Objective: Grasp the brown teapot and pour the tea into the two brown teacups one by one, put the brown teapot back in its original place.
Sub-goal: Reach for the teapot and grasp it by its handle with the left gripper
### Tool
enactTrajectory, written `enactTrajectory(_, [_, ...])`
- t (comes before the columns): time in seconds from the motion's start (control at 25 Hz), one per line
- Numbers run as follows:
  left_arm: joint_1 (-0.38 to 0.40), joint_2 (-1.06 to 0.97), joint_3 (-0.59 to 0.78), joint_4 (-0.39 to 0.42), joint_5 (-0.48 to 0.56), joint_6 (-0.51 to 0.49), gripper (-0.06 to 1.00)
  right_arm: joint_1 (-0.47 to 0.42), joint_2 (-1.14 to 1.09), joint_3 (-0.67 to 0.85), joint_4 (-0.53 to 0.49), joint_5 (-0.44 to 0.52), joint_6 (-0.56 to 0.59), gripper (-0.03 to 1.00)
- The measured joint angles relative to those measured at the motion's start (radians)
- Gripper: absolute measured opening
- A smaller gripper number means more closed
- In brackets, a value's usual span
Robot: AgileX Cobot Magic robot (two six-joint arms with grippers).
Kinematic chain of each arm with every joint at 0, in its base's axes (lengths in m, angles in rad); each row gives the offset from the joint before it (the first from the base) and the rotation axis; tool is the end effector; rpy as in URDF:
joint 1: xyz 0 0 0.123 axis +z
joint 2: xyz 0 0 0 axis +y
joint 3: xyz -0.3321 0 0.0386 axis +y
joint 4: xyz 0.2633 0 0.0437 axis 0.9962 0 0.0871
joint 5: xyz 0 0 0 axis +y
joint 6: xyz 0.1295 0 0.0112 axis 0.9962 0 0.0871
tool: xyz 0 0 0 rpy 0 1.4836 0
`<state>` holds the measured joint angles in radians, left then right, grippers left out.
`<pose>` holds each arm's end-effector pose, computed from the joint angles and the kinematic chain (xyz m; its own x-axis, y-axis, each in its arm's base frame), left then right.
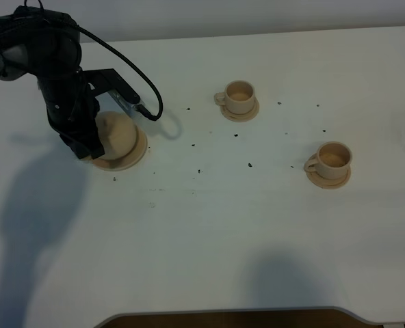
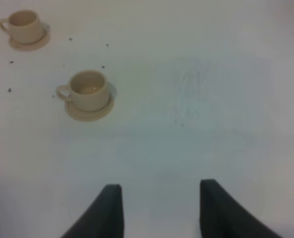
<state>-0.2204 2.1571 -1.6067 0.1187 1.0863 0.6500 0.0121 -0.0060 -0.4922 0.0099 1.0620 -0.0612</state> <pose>0.4579 -0.0886 0.1486 -0.6033 0.7960 0.0495 0.7962 0.5975 0.0955 -0.0065 0.0010 0.2641 -0.4569 -0.0619 -0.8874 -0.0456 0.9979 -0.0461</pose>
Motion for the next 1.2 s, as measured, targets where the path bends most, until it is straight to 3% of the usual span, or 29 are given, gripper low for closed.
enactTrajectory(0.96, [-0.002,-0.014,0.0,-0.015,0.002,0.002,0.11,0.0,0.0,0.0,0.0,0.0,0.0,0.38])
enactTrajectory(1.2, [-0.002,0.007,0.001,-0.016,0.013,0.002,0.19,0.0,0.0,0.0,0.0,0.0,0.0,0.38])
